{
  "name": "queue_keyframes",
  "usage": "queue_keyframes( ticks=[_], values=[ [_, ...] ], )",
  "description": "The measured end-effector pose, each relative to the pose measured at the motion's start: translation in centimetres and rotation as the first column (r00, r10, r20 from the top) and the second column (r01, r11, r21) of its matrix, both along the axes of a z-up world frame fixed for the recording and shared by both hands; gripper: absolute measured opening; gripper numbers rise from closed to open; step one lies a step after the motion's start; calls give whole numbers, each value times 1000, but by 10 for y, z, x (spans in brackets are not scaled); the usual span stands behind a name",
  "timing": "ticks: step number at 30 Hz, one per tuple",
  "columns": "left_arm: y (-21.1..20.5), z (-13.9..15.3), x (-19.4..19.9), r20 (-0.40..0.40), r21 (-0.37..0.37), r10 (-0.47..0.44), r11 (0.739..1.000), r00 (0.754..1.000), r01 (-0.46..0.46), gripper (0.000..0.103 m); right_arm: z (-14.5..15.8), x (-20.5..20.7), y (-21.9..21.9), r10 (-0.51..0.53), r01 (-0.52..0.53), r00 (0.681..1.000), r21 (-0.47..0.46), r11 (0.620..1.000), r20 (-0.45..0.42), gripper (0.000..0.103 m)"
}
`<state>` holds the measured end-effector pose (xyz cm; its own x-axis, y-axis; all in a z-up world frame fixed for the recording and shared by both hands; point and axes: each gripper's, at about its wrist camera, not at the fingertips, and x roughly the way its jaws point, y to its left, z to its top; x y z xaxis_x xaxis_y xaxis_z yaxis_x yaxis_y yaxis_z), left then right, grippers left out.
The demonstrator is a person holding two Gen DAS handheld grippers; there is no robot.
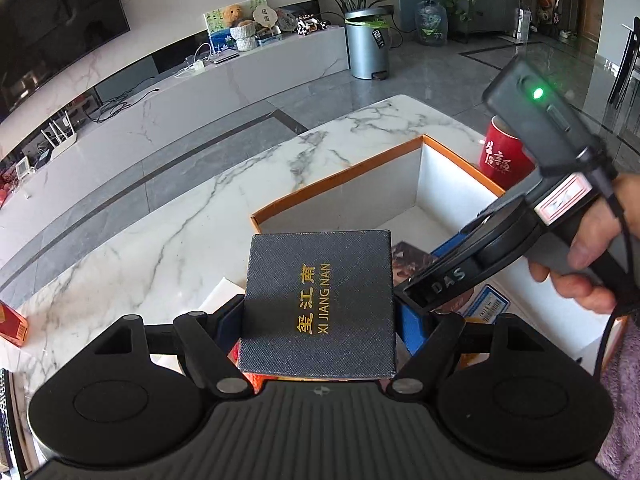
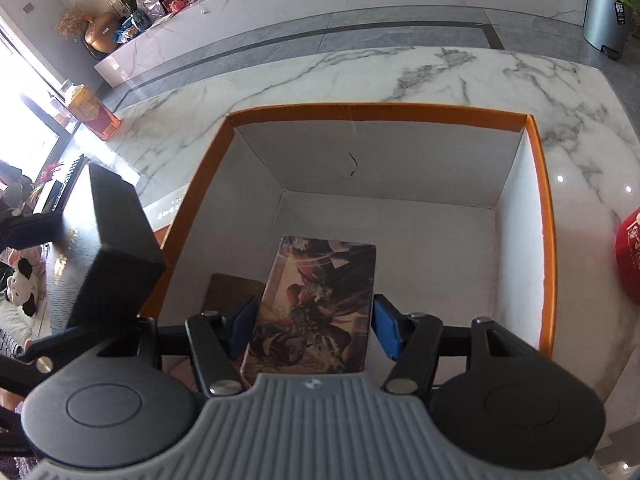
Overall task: Organize objects
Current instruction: 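Carry the black box and photo card over the orange box, then lower the photo card into the box with the right tool while the left tool lowers the black box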
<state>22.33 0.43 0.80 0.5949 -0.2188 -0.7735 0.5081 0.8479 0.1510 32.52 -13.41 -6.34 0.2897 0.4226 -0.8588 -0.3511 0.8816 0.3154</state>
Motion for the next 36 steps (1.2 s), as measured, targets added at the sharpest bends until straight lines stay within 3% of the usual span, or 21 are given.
queue_keyframes(
  ticks=[8, 19, 28, 31, 36],
  values=[
    [1, -6, 7, 5, 11, 0, 1000, 1000, -1, 89, -36, 16, 8, 3, -1, 995, 23, 1000, -95, 63],
    [0, -8, 6, 0, -9, -6, 1000, 1000, 6, 89, -33, 20, -1, 2, 9, 990, 83, 996, -139, 65],
    [-1, -4, 2, 12, -9, -19, 1000, 1000, 19, 89, -36, 16, -7, -9, 19, 978, 46, 999, -208, 28],
    [-4, -4, 1, 10, -10, -26, 1000, 1000, 26, 89, -35, 12, -7, 6, 3, 975, 40, 999, -224, 26],
    [-15, -5, 1, 5, -4, -64, 998, 998, 64, 89, -30, 8, -6, 44, -40, 985, 23, 999, -168, 18]
  ],
)
